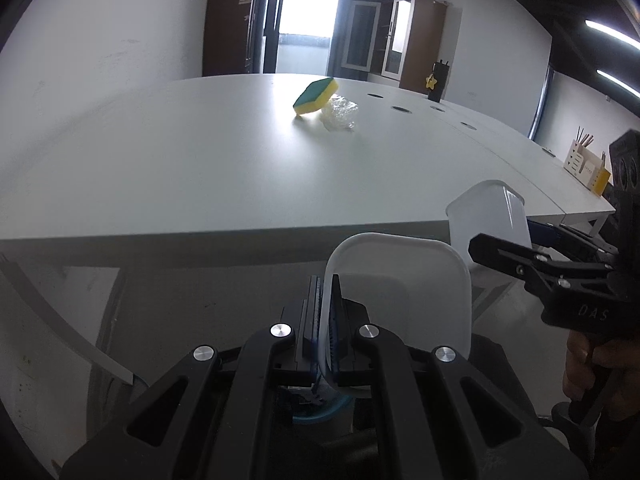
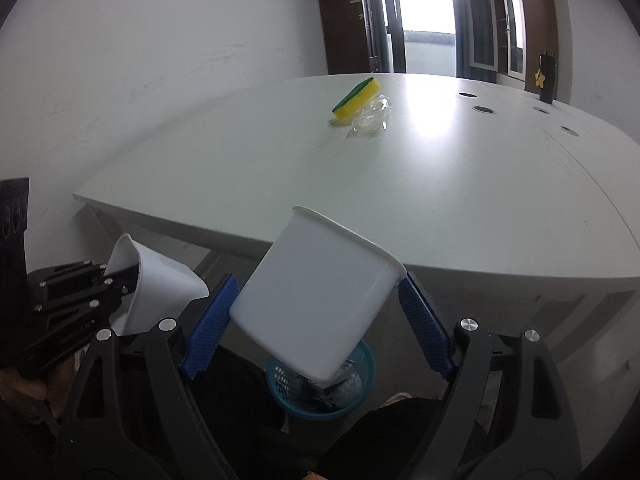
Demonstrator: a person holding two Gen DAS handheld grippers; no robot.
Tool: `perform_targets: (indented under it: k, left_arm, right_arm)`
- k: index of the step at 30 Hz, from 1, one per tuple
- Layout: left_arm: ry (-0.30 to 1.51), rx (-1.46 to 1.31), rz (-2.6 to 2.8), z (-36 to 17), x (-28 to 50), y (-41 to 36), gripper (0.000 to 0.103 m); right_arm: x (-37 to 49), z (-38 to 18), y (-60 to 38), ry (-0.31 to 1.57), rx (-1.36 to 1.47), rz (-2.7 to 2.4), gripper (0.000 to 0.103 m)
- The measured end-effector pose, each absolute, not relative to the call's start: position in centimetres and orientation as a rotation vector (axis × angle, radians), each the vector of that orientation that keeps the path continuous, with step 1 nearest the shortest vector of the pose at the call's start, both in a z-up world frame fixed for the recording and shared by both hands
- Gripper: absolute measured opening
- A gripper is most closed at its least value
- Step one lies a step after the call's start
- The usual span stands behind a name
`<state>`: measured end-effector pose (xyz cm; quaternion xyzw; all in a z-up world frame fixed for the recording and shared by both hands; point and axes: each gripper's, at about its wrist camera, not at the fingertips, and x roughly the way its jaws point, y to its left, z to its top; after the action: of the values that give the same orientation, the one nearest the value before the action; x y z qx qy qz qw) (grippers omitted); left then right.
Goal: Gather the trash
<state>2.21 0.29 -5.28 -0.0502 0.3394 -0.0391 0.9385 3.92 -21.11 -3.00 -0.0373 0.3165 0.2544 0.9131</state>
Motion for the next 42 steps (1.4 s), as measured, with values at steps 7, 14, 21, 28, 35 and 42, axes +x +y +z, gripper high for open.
perform_targets:
  k: [7,14,21,28,35,42]
  left_arm:
    - [0.743,-0.135,-0.068,-8.1,1.3,1.5,0.003]
    - [0.858,-0.156,-0.041,-13.5,2.7,2.6,0.003]
    - [0.974,-0.192,-0.015,-19.0,6.0,3.8,0.003]
    - [1.042,-0.227,0.026,-22.6,9.4,5.0,0.003]
    - [1.062,-0.205,0.03,-25.1,12.3,4.4,0.003]
    - [1.163,-0.213,0.041,-27.6,14.7,3.7,0.003]
  right_arm:
    - [0.6,-5.7,-21.0,0.7,-0.098,0.585,0.078]
    - [1.1,-11.2,-20.1,0.812,-0.128,0.564,0.078]
    - [3.3,-16.1,-19.0,0.899,-0.146,0.548,0.078]
    - [6.2,-19.8,-18.8,0.973,-0.159,0.506,0.078]
    - [10.6,-23.6,-18.3,1.051,-0.177,0.48,0.078]
    - [13.8,-27.1,-18.0,1.143,-0.119,0.477,0.078]
